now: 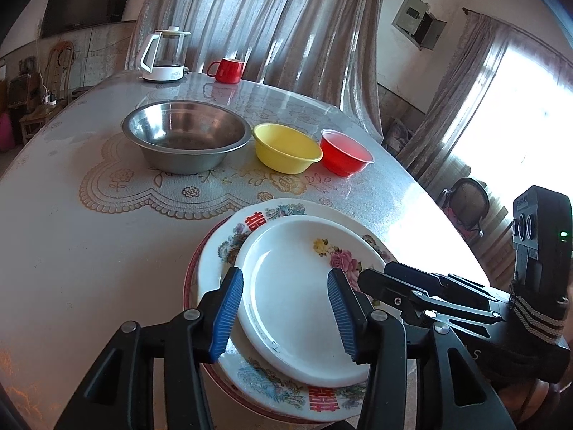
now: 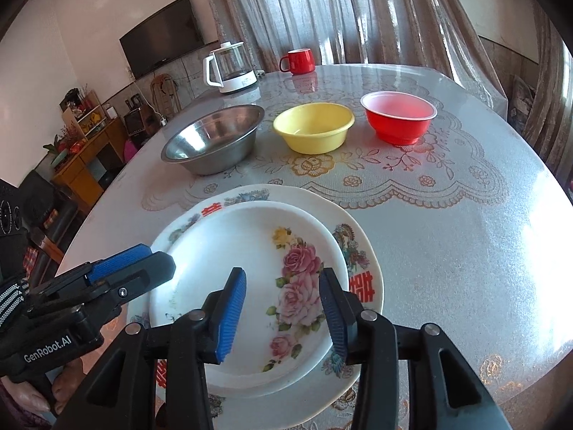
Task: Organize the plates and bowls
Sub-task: 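Lower the pink-rose plate onto the double-happiness plate with the left gripper, then open the left gripper and withdraw from the plate stack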
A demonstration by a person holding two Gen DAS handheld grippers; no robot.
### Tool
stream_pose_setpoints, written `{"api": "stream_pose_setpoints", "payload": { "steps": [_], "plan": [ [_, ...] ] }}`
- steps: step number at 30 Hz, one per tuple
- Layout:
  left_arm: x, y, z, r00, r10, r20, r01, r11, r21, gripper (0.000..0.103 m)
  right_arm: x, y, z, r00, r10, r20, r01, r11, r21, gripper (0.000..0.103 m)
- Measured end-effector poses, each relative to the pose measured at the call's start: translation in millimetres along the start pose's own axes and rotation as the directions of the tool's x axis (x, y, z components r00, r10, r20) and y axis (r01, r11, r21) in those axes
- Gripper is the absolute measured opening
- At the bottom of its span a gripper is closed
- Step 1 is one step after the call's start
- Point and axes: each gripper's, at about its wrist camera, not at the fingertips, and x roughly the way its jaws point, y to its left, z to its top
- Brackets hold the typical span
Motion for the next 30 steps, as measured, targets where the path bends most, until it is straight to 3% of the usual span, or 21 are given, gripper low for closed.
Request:
{"api": "stream_pose_setpoints", "payload": {
  "steps": [5, 9, 13, 18, 30],
  "plan": [
    [-6, 10, -1, 1.000, 0.015, 0.009, -0.014, 0.999, -0.034, 0.050, -10, -7, 1, 0.999, -0.012, 0.030, 0.011, 1.000, 0.023, 0.043],
    [-10, 22, -3, 0.998, 0.052, 0.016, -0.051, 0.996, -0.072, 0.052, -15, -31, 6, 0.996, -0.065, 0.062, 0.057, 0.991, 0.121, 0.043],
    [-13, 33, -6, 0.997, 0.078, 0.017, -0.076, 0.992, -0.096, 0.056, -3, -48, 6, 0.996, -0.090, 0.014, 0.085, 0.978, 0.190, 0.043],
    [-10, 39, -12, 0.997, 0.079, -0.008, -0.079, 0.991, -0.107, 0.056, 8, -40, 2, 0.998, -0.066, -0.017, 0.068, 0.983, 0.173, 0.047],
    [-6, 32, -15, 0.999, 0.039, -0.018, -0.041, 0.995, -0.087, 0.056, 11, -22, 0, 0.989, -0.143, -0.038, 0.146, 0.987, 0.074, 0.052]
  ]
}}
